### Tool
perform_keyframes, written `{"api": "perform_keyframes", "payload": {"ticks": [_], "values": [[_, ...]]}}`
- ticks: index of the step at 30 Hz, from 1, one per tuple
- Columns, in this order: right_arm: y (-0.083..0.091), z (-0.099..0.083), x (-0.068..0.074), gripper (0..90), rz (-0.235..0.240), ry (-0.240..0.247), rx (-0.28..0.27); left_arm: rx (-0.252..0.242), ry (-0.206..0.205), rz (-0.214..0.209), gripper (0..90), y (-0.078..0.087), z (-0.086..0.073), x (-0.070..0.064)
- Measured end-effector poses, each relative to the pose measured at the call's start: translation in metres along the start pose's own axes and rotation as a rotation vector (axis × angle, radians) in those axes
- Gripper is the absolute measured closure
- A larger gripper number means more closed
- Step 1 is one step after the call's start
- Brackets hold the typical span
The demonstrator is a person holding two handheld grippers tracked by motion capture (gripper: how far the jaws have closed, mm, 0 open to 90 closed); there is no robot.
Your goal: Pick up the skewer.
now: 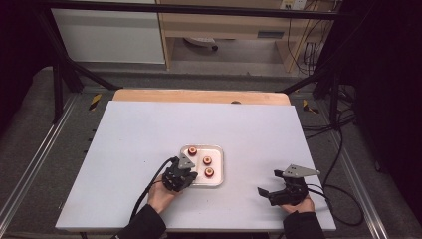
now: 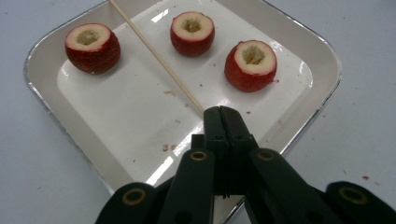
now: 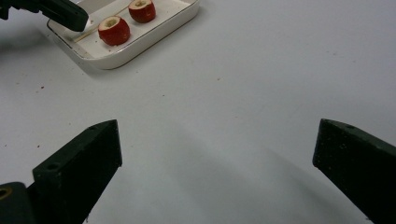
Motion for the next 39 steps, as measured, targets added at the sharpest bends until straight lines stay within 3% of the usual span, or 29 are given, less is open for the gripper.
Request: {"api": "perform_keyframes", "payload": {"ticks": [3, 8, 13, 22, 27, 30, 33, 35, 39], "values": [[0.0, 0.0, 0.0, 1.8, 0.0, 0.0, 0.001, -0.001, 0.0, 0.004, 89.7, 0.003, -0.001, 0.002], [0.0, 0.0, 0.0, 1.8, 0.002, 0.001, 0.001, -0.053, 0.015, -0.037, 89.8, 0.003, 0.005, -0.008], [0.0, 0.0, 0.001, 1.9, 0.003, -0.003, 0.0, -0.004, -0.003, -0.03, 89.7, -0.005, 0.001, -0.012], [0.0, 0.0, 0.001, 1.9, 0.003, -0.002, 0.0, 0.025, 0.009, 0.017, 89.7, 0.002, -0.004, 0.003], [0.0, 0.0, 0.001, 1.8, 0.004, -0.003, 0.004, -0.045, 0.015, -0.033, 89.7, 0.005, 0.004, -0.005], [0.0, 0.0, 0.001, 1.9, 0.004, 0.001, 0.001, -0.016, 0.005, -0.035, 89.7, -0.003, 0.003, -0.012], [0.0, 0.0, 0.001, 1.8, 0.004, -0.001, 0.0, 0.014, -0.012, -0.012, 89.7, -0.006, -0.001, -0.01], [0.0, 0.0, 0.0, 1.8, 0.004, 0.001, 0.001, 0.031, -0.013, 0.027, 89.8, -0.003, -0.002, -0.004], [0.0, 0.0, 0.001, 1.8, 0.004, -0.001, 0.0, 0.038, 0.015, 0.053, 89.8, 0.002, -0.005, 0.007]]}}
Point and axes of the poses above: each handheld gripper's, and its own axes: y roughly backward along the jaws, z roughly out of its top, x roughly to its left, the point moved 6 cm from there along -y, roughly forward along the jaws, and after that the axes turned 6 degrees about -x, right-handed, at the moved point
